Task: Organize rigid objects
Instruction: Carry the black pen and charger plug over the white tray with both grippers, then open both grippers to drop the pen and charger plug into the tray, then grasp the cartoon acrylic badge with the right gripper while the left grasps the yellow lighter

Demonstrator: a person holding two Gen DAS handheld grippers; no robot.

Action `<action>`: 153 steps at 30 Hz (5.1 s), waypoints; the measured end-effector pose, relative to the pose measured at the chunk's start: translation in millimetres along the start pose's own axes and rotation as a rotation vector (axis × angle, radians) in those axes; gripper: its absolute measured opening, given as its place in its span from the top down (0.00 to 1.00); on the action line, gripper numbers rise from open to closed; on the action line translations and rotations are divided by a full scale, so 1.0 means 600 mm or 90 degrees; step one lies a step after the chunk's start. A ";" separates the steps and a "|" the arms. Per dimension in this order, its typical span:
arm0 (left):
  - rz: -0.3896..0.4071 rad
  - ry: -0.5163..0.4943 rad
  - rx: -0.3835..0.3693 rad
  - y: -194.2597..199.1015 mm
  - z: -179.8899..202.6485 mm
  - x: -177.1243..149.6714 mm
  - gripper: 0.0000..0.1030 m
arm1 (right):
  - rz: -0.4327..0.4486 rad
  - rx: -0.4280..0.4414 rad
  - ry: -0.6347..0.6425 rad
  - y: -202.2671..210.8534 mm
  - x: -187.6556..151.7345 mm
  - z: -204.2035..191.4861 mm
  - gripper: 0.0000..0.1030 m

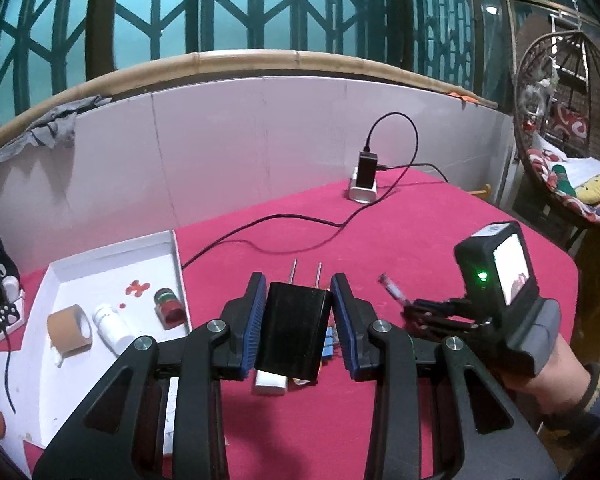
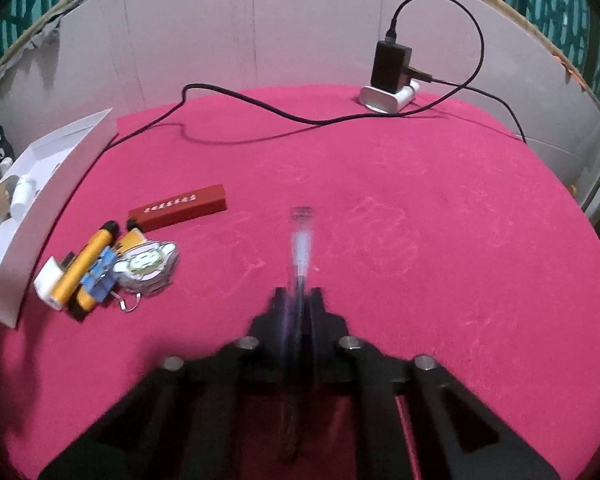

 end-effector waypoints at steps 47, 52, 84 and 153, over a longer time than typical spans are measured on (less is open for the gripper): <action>0.016 0.161 0.092 0.027 -0.221 -0.044 0.68 | 0.184 0.171 0.185 0.191 0.117 -0.309 0.94; 0.020 0.187 0.122 0.031 -0.266 -0.052 0.68 | 0.178 0.175 0.200 0.180 0.120 -0.342 0.94; -0.097 0.231 0.267 -0.072 -0.447 -0.080 0.68 | 0.087 0.111 0.231 0.043 0.138 -0.456 0.94; -0.103 0.003 0.009 -0.062 -0.108 -0.069 0.10 | -0.009 0.156 0.167 -0.039 0.050 -0.105 0.41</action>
Point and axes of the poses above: each gripper's, at about its wrist camera, not at the fingertips, and y roughly against the way its jaws point, z to its right, x to its top, the point moved 2 cm from there along -y, roughly the way its jaws point, and after that the axes turned 7 degrees about -z, right-handed, at the moved point
